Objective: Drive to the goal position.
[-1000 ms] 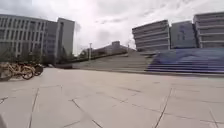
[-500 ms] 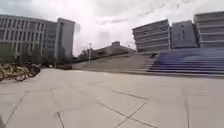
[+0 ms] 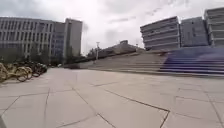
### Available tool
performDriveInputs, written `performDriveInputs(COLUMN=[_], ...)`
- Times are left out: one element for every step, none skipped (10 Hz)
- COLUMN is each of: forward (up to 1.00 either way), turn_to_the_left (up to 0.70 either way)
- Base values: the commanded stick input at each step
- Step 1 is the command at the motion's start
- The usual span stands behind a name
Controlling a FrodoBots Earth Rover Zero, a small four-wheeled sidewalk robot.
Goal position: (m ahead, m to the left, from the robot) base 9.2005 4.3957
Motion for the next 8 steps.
performDriveInputs(forward=[1.0, 1.0, 1.0, 1.0, 1.0, 1.0, 1.0, 1.0], turn_to_the_left=[0.4, 0.4, 0.12, 0.05, 0.03, 0.03, 0.03, 0.03])
